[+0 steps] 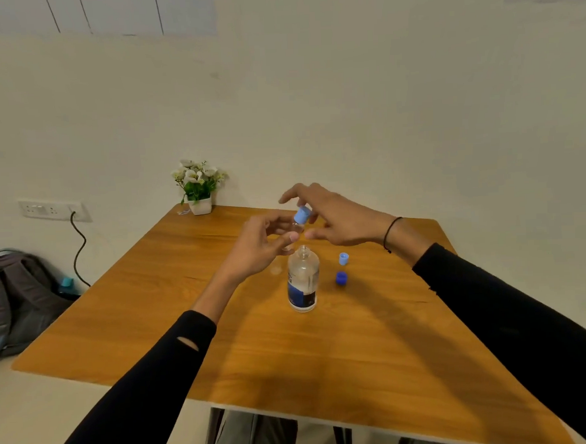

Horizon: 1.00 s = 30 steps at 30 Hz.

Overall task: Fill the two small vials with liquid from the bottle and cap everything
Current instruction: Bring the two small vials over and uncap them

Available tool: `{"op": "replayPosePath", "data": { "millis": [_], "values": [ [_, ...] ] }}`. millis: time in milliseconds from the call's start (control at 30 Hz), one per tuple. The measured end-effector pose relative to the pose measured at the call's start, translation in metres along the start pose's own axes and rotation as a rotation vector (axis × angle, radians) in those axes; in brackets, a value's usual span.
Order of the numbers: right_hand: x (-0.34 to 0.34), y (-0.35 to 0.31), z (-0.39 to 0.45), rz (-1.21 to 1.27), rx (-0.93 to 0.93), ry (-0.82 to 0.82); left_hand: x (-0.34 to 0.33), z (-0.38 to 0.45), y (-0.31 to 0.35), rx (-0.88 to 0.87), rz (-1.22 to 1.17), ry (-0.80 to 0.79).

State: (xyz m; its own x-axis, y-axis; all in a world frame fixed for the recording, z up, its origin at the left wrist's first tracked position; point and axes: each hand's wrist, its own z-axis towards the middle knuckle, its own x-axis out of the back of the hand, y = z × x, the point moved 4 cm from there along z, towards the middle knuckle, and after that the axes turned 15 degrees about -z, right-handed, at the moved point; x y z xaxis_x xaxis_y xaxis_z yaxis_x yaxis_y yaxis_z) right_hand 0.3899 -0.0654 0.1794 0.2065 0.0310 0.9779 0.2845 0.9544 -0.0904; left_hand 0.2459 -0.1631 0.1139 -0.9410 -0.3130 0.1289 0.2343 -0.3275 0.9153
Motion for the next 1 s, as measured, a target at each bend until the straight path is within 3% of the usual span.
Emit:
{"op": "replayPosePath", "data": {
  "millis": [100, 167, 233, 367, 467, 567, 800, 900, 1000],
  "values": [
    [-0.002, -0.004, -0.002, -0.026, -0.092, 0.056, -0.002, -0.006, 0.001, -0.017, 0.009, 0.019],
    [0.004, -0.006, 0.001, -0.221, -0.171, 0.151, -0.004, -0.007, 0.001, -0.028, 0.026, 0.039],
    [0.008, -0.01, 0.002, -0.319, -0.105, 0.169, -0.005, -0.008, 0.002, -0.029, 0.026, 0.056],
    [0.011, -0.013, -0.003, -0.066, 0.108, 0.063, 0.0, -0.011, 0.004, -0.039, 0.018, 0.09],
    [0.007, -0.02, -0.006, -0.075, 0.032, 0.054, 0.001, -0.013, 0.004, -0.068, 0.051, 0.08],
    [0.007, -0.023, -0.005, -0.338, -0.049, 0.101, -0.001, -0.014, 0.001, -0.066, 0.08, 0.068],
    [0.019, -0.031, -0.026, -0.282, 0.135, 0.21, 0.001, -0.027, -0.005, -0.057, 0.067, 0.018],
    [0.015, -0.011, -0.045, -0.185, 0.024, 0.347, 0.011, -0.043, -0.017, 0.015, 0.006, 0.08],
    [-0.027, 0.02, -0.075, -0.057, -0.228, 0.382, 0.017, -0.068, -0.041, 0.145, -0.008, 0.159]
  ]
}}
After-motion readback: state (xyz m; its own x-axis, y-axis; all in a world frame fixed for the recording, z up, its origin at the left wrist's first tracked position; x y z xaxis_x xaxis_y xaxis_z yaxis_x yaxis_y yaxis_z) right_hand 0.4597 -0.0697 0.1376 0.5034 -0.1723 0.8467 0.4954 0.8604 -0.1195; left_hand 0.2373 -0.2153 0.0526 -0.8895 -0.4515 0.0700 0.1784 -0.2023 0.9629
